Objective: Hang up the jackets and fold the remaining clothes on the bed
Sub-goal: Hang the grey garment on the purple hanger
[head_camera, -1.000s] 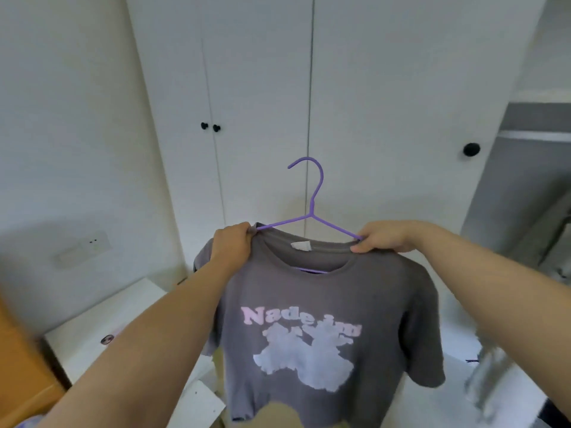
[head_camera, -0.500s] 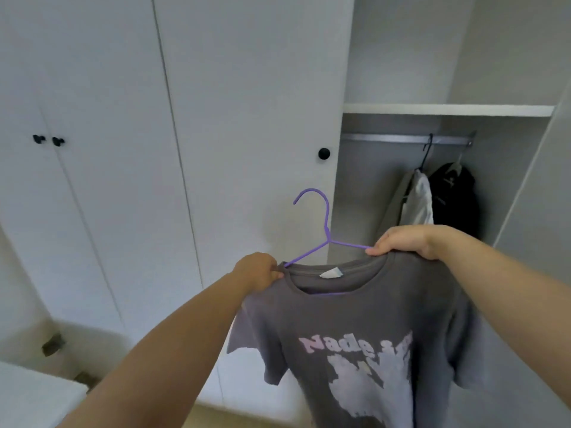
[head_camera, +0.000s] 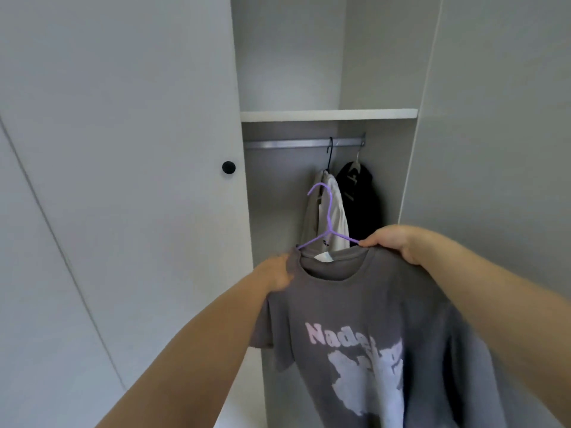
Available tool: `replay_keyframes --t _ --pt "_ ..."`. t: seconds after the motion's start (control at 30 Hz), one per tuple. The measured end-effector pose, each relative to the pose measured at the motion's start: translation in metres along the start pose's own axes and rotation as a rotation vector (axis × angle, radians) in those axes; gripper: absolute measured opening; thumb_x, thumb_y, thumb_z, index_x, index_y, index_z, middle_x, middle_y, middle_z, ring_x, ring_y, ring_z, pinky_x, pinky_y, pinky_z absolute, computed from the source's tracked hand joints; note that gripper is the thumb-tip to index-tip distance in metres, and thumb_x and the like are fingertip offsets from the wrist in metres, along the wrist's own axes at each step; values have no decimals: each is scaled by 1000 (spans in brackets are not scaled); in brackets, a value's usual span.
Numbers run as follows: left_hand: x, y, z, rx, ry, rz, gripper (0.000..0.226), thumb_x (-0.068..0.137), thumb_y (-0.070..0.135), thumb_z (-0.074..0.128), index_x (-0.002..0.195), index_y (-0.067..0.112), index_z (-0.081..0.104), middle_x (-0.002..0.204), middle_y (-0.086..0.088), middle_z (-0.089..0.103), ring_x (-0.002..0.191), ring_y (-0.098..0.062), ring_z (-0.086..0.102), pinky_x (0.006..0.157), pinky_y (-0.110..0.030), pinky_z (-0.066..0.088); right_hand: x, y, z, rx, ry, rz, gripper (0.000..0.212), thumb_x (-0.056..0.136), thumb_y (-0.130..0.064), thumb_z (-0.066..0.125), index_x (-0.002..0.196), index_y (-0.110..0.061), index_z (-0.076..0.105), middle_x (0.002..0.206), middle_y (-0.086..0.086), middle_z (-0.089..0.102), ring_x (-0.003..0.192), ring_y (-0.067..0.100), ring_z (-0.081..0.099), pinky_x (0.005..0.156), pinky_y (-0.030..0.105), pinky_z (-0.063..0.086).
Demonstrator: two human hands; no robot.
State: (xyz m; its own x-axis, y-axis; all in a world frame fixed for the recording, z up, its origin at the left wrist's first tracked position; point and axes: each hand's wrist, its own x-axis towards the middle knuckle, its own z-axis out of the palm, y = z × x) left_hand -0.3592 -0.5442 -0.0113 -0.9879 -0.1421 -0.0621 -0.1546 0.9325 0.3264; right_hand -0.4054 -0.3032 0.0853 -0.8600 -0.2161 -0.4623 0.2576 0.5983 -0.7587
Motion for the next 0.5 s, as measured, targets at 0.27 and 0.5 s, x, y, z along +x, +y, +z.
replay_keyframes --t 0.27,0.5 --pt "58 7 -20 -69 109 -1 51 92 19 50 141 16 38 139 -16 39 124 -34 48 105 -41 39 50 -54 12 165 205 -168 29 92 -10 56 118 3 59 112 23 63 97 34 61 80 38 50" --pt "131 28 -79 -76 382 -7 62 88 17 55 145 15 31 143 -11 32 131 -33 37 106 -38 35 120 -115 3 364 215 -312 40 99 -12 47 138 -6 47 122 22 56 71 25 55 44 24 42"
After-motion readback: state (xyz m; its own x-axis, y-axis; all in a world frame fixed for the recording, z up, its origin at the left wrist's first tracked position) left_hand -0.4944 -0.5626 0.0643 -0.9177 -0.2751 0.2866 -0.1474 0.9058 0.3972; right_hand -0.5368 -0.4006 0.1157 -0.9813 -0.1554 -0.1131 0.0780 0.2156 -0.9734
